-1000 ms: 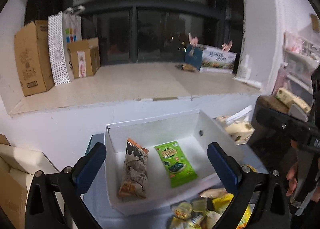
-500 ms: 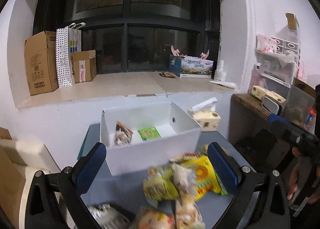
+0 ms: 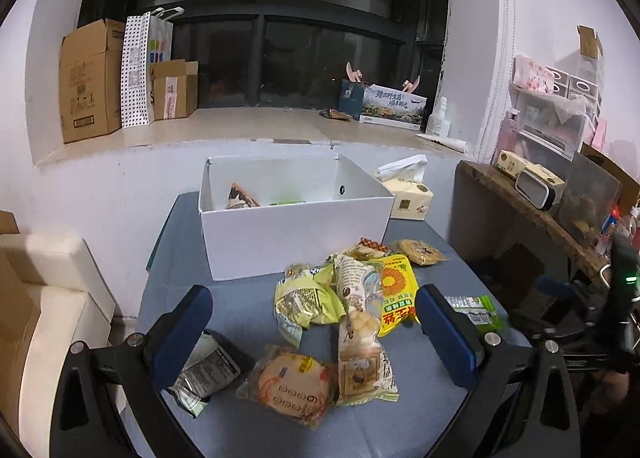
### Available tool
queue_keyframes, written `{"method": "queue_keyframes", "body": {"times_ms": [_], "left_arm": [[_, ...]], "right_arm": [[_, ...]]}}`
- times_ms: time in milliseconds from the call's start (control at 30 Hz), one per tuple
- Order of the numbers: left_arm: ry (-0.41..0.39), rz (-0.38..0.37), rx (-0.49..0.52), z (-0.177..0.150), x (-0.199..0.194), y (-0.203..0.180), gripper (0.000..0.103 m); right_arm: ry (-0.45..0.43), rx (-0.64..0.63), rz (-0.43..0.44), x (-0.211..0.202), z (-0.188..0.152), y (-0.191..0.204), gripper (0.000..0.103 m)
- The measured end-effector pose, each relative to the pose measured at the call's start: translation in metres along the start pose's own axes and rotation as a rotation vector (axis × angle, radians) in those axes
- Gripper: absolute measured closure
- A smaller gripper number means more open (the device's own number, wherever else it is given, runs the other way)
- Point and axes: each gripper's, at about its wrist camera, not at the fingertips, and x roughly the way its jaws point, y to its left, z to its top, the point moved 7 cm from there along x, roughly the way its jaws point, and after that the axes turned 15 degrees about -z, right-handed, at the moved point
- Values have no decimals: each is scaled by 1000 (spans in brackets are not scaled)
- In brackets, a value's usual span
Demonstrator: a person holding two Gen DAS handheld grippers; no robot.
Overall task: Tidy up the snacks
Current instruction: 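Withdraw both tools from the box back toward the snack pile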
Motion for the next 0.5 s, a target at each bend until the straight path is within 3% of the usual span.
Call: {"method": "queue_keyframes", "body": {"times_ms": [100, 200, 367, 500], "left_arm": [[11, 3, -10, -5, 2, 3, 0], [26, -3, -14, -11, 5, 4, 0], [42, -12, -5, -18, 4, 5, 0], [44, -11, -1, -19, 2, 8, 0]], "right_arm": [[120, -25, -25, 35, -20, -1, 0], [183, -72, -17, 63, -34, 8, 0], [158, -256, -22, 96, -36, 18, 0], [177, -448, 100, 117, -33, 17, 0]]}}
